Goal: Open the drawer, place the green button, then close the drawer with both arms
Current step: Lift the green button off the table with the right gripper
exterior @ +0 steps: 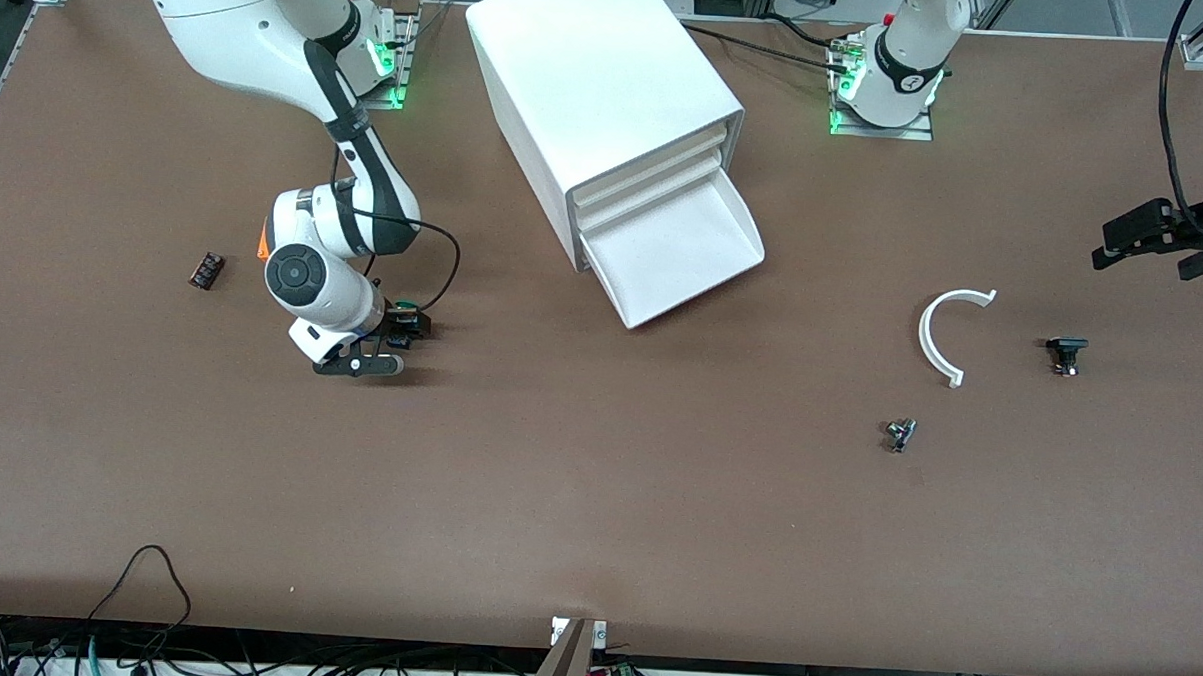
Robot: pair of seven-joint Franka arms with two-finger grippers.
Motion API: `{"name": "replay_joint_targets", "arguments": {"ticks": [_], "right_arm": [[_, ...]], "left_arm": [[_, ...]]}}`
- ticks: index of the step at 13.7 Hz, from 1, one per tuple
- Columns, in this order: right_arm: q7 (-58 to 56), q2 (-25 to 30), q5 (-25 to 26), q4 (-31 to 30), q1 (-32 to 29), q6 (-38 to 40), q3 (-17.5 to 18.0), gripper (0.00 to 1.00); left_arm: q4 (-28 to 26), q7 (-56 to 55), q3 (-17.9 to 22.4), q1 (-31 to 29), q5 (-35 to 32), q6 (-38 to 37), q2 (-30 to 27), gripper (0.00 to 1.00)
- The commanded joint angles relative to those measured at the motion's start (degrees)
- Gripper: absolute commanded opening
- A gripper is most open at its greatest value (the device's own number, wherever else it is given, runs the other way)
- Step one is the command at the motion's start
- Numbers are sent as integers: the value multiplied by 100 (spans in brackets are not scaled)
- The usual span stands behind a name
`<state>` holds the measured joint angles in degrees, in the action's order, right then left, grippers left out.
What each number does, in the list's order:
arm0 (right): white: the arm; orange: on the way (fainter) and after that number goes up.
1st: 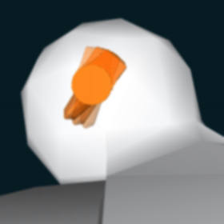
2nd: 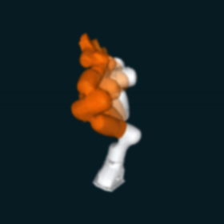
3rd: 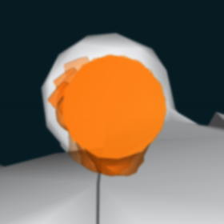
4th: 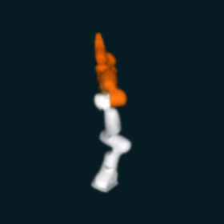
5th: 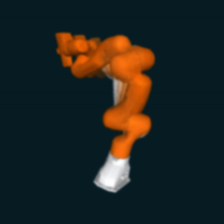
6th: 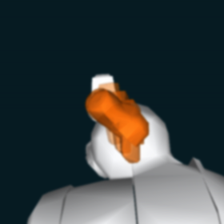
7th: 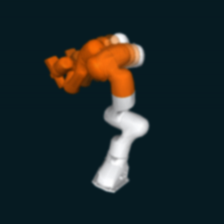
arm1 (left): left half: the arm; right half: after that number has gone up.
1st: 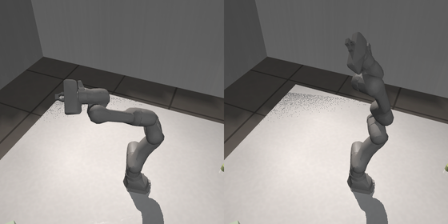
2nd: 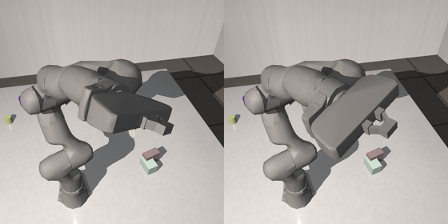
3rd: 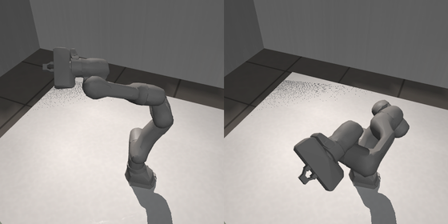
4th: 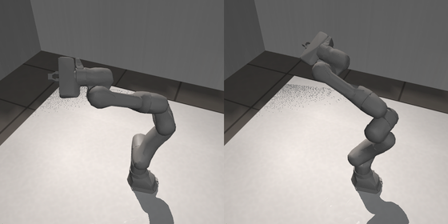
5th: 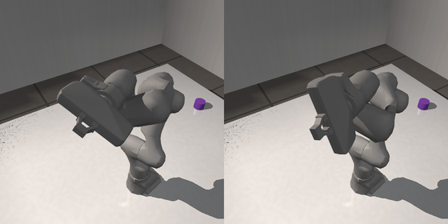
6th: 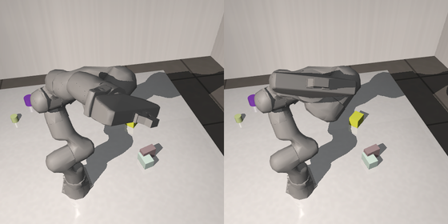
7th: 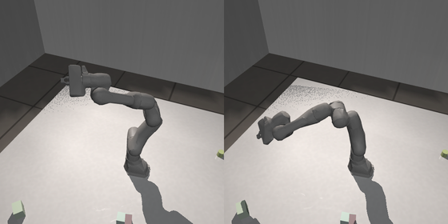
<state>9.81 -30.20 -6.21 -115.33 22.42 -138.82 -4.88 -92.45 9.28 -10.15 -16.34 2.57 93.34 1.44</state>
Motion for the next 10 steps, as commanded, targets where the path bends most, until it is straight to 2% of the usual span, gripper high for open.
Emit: {"name": "replay_joint_targets", "arguments": {"ticks": [1, 3, 6, 7, 10], "right_arm": [[48, 207, -64, -226, -1, -58, 84, 67], [39, 207, -64, -217, -1, -58, 93, 53], [39, 199, -56, -165, -10, -58, 102, 39], [30, 190, -56, -121, -10, -58, 102, 36], [-101, 207, -21, 28, -10, -49, 102, 33]], "left_arm": [[481, -102, -13, -1, -117, -176, 294, 100], [535, -111, -13, -1, -126, -176, 321, 100], [535, -111, -13, -1, -152, -184, 313, 100], [535, -93, -13, -1, -161, -184, 321, 100], [508, -93, -22, 17, -178, -202, 347, 100]]}}
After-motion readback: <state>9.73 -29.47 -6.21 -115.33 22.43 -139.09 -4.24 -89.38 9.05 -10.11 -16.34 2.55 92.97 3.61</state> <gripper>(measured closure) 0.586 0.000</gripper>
